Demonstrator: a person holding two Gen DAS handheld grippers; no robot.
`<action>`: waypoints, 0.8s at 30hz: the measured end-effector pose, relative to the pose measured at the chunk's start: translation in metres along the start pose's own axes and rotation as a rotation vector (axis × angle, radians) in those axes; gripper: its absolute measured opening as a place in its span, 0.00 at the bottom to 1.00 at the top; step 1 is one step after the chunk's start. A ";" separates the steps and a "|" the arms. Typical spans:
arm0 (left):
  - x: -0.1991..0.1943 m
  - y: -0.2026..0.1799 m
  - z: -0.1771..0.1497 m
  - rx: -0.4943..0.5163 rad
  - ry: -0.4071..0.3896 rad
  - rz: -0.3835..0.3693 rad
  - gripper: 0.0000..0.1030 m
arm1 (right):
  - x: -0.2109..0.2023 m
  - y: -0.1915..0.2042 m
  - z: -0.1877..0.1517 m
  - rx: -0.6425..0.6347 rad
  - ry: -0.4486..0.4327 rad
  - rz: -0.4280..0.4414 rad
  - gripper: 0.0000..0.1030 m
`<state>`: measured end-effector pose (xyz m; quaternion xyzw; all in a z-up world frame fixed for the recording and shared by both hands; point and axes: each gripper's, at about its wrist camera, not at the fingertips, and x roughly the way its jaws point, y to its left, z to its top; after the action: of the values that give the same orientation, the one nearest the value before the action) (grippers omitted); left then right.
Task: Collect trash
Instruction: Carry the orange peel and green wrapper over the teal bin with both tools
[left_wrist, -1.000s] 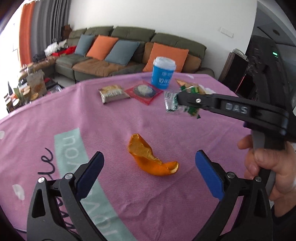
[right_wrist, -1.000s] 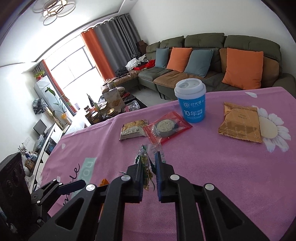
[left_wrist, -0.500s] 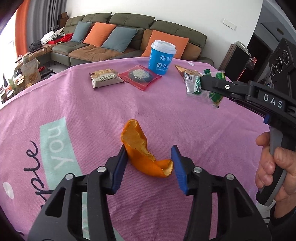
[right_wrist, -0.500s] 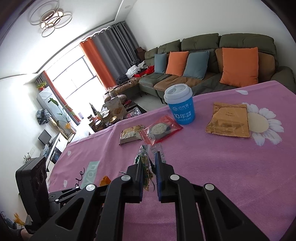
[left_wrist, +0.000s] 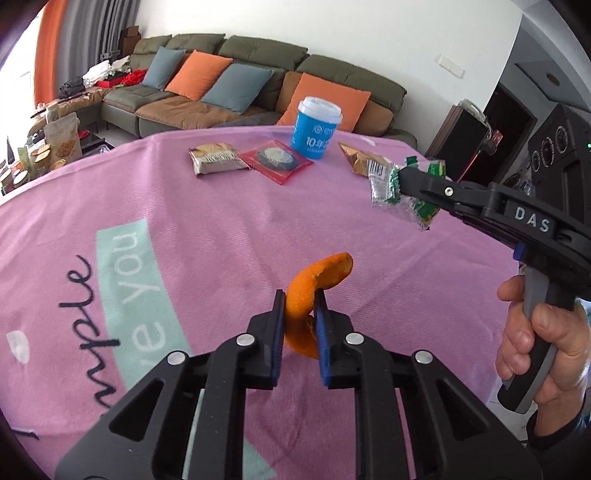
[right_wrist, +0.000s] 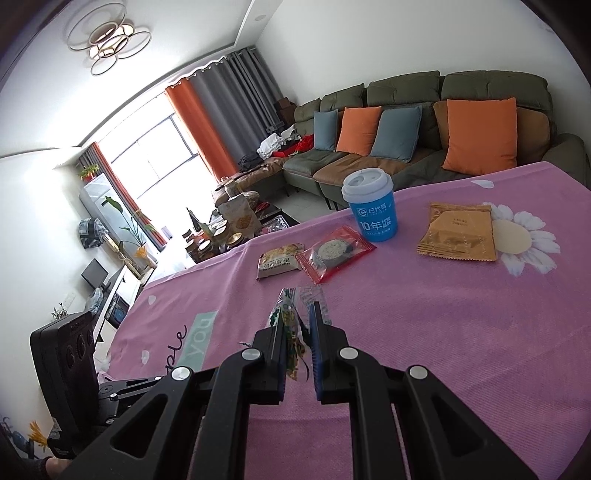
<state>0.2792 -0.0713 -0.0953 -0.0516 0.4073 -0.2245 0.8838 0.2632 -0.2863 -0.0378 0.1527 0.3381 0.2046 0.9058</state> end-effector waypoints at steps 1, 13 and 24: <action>-0.007 0.001 -0.002 -0.002 -0.012 0.000 0.15 | -0.002 0.003 -0.001 -0.003 -0.001 0.004 0.09; -0.134 0.026 -0.042 -0.086 -0.199 0.077 0.15 | -0.029 0.075 -0.015 -0.111 -0.016 0.111 0.09; -0.258 0.073 -0.092 -0.181 -0.353 0.261 0.15 | -0.029 0.170 -0.044 -0.249 0.043 0.246 0.09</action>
<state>0.0906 0.1158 0.0033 -0.1158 0.2682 -0.0584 0.9546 0.1681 -0.1463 0.0165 0.0754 0.3084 0.3575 0.8783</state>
